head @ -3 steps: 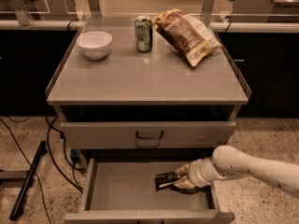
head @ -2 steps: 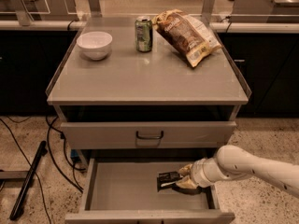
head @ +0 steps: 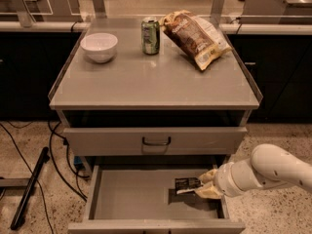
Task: Pick rxbar chocolate from middle drawer and place on counter
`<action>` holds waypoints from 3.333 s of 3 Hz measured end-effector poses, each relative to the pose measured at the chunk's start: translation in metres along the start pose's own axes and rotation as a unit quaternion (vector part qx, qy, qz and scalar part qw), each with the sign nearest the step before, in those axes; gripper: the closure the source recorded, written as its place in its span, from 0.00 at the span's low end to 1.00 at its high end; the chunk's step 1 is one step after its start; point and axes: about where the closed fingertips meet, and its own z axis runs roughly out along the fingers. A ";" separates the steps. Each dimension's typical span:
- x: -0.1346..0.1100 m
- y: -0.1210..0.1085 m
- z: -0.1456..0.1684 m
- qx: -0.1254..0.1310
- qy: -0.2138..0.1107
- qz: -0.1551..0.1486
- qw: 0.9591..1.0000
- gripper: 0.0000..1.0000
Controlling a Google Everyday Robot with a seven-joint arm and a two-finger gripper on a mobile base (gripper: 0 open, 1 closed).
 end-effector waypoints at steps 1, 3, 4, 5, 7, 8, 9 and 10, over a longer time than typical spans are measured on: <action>-0.055 0.029 -0.075 0.021 -0.008 -0.030 0.999 1.00; -0.126 0.015 -0.147 0.075 -0.025 -0.085 0.993 1.00; -0.148 0.013 -0.160 0.079 -0.017 -0.089 0.993 1.00; -0.199 0.001 -0.201 0.102 -0.006 -0.086 0.991 1.00; -0.262 -0.045 -0.234 0.142 -0.008 -0.073 0.987 1.00; -0.276 -0.072 -0.224 0.144 -0.006 -0.060 0.988 1.00; -0.277 -0.098 -0.206 0.138 -0.005 -0.028 0.990 1.00; -0.270 -0.111 -0.192 0.127 -0.005 0.004 0.992 1.00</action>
Offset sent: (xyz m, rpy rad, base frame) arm 0.0321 0.0139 0.2922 -0.0452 -0.3755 0.0576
